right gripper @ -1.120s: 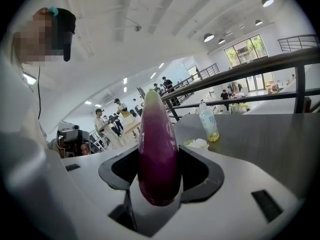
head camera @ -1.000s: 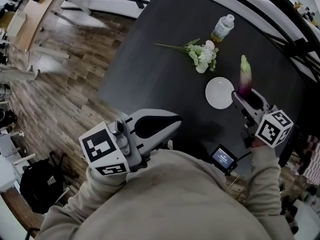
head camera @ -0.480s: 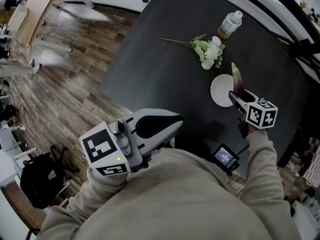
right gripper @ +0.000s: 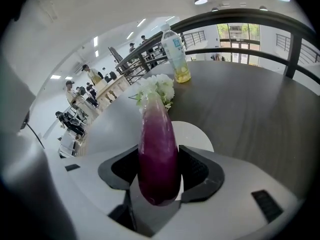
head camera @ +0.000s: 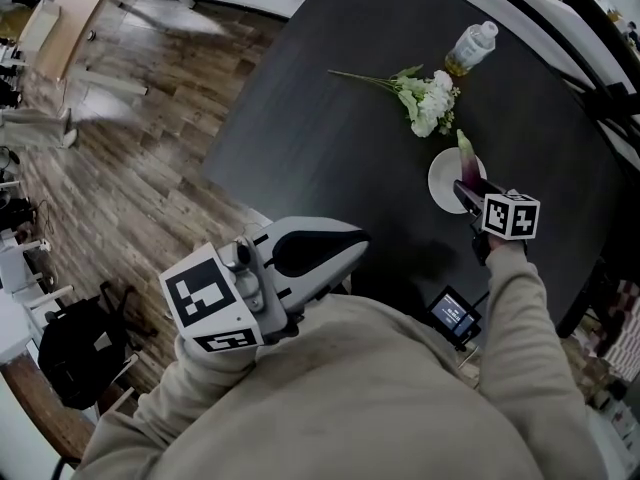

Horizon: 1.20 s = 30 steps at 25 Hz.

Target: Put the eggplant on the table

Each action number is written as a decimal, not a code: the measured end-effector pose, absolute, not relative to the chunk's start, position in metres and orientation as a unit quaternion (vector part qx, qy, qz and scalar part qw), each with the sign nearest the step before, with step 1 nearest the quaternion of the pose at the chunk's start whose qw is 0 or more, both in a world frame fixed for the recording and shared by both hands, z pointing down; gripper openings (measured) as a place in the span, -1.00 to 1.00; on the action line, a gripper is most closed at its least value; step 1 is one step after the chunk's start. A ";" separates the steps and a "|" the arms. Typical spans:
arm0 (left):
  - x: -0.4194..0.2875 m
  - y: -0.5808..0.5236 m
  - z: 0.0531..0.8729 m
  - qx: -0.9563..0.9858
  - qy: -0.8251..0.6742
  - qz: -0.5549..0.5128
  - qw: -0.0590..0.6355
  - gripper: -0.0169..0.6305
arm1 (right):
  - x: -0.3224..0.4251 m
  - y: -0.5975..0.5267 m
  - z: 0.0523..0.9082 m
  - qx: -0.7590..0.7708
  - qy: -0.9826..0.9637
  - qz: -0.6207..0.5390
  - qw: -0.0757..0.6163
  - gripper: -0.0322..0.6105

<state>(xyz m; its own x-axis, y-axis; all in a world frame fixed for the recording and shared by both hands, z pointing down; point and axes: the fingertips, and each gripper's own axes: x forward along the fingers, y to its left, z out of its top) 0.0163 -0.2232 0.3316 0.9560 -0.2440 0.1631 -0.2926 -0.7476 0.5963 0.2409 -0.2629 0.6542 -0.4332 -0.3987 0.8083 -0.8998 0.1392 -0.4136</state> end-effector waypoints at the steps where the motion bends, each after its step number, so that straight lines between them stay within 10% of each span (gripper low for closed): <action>1: 0.016 -0.223 0.332 0.934 -0.145 0.037 0.326 -0.93 | 0.240 -0.262 0.659 0.458 -0.703 0.471 0.271 -0.15; 30: 0.008 -0.222 0.345 0.927 -0.159 0.038 0.336 -0.93 | 0.246 -0.253 0.696 0.450 -0.673 0.467 0.357 -0.15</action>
<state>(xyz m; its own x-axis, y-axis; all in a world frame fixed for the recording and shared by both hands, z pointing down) 0.0080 -0.2216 0.3453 0.9464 -0.2695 0.1781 -0.3210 -0.7234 0.6113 0.2464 -0.2535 0.6957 -0.3411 -0.2726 0.8996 -0.9381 0.1602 -0.3072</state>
